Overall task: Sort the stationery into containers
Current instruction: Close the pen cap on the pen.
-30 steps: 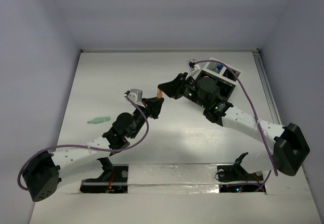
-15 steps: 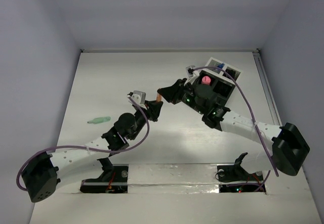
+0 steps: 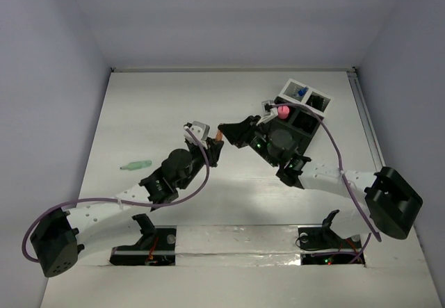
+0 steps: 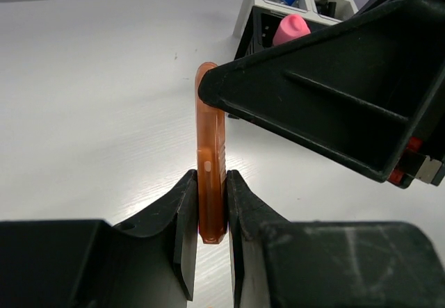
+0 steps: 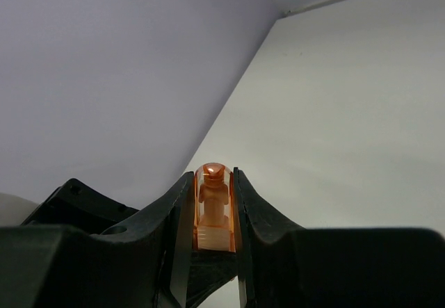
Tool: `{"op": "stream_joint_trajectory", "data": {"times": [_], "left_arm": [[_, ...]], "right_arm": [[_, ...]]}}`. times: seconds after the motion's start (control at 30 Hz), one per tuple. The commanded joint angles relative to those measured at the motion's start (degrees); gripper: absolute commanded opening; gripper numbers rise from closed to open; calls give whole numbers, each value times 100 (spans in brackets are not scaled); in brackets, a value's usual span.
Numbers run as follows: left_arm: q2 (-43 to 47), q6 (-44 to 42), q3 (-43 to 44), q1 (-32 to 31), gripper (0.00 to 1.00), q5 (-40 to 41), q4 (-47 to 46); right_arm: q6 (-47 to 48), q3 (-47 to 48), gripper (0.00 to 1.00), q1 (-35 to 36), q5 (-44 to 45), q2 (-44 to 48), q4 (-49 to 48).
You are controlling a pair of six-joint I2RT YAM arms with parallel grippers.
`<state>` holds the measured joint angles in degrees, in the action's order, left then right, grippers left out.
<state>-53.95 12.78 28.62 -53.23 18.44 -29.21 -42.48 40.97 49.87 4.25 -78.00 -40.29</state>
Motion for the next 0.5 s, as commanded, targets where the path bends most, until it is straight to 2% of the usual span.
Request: {"op": "stream_joint_trajectory", "data": {"times": [0.0, 0.13, 0.3, 0.4, 0.43, 0.47], "left_arm": [[131, -275, 1092, 155, 0, -6, -2062], [131, -162, 1181, 155, 0, -200, -2010], [271, 330, 549, 155, 0, -559, -1834], [446, 682, 22, 155, 11, -866, -1650], [508, 752, -119, 155, 18, -912, -1632], [630, 927, -390, 155, 29, -921, -1614]], "right_arm": [[-182, -467, 0, 708, -1067, -488, 1191], [-182, -450, 0, 709, -761, -401, 1190], [283, 470, 0, 420, 198, -23, 1735], [459, 1078, 0, -46, 375, -84, 1780], [486, 1454, 0, -160, 409, -197, 1736], [512, 1666, 0, -275, 488, -285, 1701]]}}
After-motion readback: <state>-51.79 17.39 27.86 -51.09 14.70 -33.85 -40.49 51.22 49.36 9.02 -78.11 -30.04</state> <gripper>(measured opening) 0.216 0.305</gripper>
